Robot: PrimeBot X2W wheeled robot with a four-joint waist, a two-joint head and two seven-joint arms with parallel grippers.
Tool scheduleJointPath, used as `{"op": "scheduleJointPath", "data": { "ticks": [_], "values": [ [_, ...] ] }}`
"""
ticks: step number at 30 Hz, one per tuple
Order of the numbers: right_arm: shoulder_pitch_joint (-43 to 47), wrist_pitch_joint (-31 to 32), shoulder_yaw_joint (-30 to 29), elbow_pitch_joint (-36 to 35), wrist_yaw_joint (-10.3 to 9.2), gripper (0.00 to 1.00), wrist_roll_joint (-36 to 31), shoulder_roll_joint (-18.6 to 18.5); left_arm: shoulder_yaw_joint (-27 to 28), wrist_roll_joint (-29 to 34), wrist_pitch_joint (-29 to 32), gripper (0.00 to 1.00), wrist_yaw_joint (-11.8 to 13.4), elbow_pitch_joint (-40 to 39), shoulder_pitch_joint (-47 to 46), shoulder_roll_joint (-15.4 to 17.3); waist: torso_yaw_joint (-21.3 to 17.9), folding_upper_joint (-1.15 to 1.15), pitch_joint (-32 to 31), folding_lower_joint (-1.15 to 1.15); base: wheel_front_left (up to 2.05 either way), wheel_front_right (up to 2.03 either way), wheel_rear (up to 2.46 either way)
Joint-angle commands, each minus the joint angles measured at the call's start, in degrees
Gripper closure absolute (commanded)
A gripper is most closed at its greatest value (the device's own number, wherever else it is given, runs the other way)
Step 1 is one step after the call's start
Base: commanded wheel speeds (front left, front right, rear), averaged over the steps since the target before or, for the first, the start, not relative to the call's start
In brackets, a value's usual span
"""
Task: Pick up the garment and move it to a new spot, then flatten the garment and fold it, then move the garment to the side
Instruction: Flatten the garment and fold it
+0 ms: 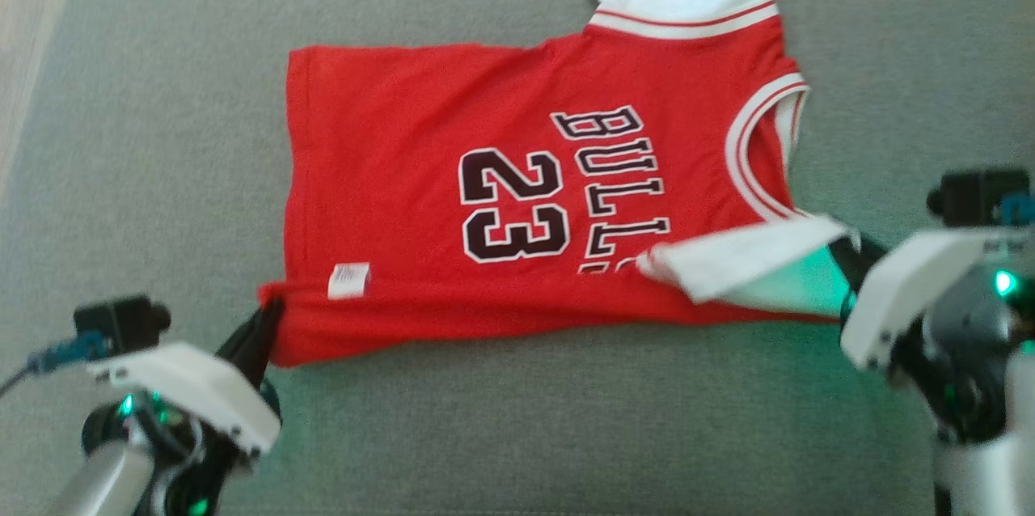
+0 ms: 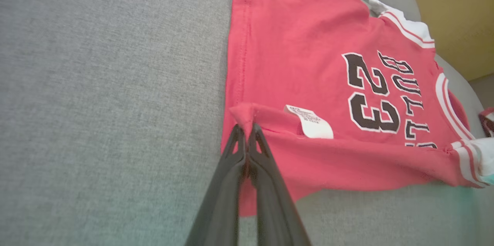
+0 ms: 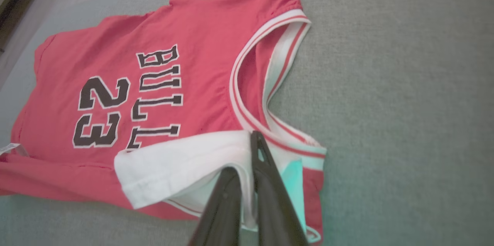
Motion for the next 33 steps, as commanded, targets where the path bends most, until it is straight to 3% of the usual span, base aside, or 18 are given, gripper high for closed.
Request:
{"op": "scheduleJointPath", "data": {
  "ticks": [1, 8, 9, 10, 11, 17, 25, 30, 33],
  "values": [
    [-2.7, -0.5, 1.2, -1.4, -0.1, 1.0, 0.4, -1.0, 2.4, -0.5, 0.1, 1.0, -0.6, -0.7, -3.2, 1.0, 1.0, 0.0, 1.2, -0.01, 0.0, 0.0, 0.0],
    [-12.8, -5.4, 3.0, 10.6, -0.1, 0.98, 2.0, -3.7, 0.6, -0.9, 1.7, 1.0, -6.1, 9.4, -13.1, -0.9, 2.1, 0.0, 3.3, -0.01, 0.0, 0.0, 0.0],
    [-13.7, -6.9, 3.2, 11.8, -0.1, 0.53, 2.5, -3.8, 0.5, -0.8, 1.3, 1.0, -6.8, 10.8, -14.2, -1.4, 2.1, 0.0, 3.4, -0.01, 0.0, 0.0, 0.0],
    [-14.3, -8.3, 3.5, 13.0, -0.1, 0.0, 2.7, -4.0, 0.3, -0.7, 0.9, 0.58, -7.4, 12.2, -15.0, -1.8, 2.1, 0.0, 3.5, -0.01, 0.0, 0.0, 0.0],
    [-14.7, -9.6, 3.9, 14.1, -0.1, 0.0, 2.8, -4.2, 0.0, -0.7, 0.7, 0.0, -8.2, 13.5, -15.7, -2.3, 2.1, 0.0, 3.6, -0.01, 0.0, 0.0, 0.0],
    [-14.0, -20.8, 6.3, 17.0, -0.1, 0.0, 3.6, -4.5, 0.4, 2.1, -7.5, 0.0, -9.6, 18.1, -17.0, -5.0, 1.6, 0.0, 3.2, -0.01, 0.0, 0.0, 0.0],
    [-7.8, -41.1, 7.0, 12.3, -0.1, 0.0, -3.0, -3.0, 2.2, 14.3, -31.2, 0.0, -3.5, 16.1, -13.8, -8.0, 0.6, 0.0, 1.0, -0.01, 0.0, 0.0, 0.0],
    [-3.1, -47.7, 5.5, 6.9, -0.1, 0.0, -7.8, -0.9, 5.5, 22.9, -34.0, 0.0, 1.1, 9.7, -10.8, -9.4, -0.1, 0.0, -0.8, -0.01, 0.0, 0.0, 0.0],
    [0.3, -49.2, 5.2, 3.3, -0.1, 0.0, -9.5, 0.1, 9.1, 28.2, -34.1, 0.0, 2.2, 3.8, -7.7, -11.0, -0.6, 0.0, -1.9, -0.01, 0.0, 0.0, 0.0]
  ]
}}
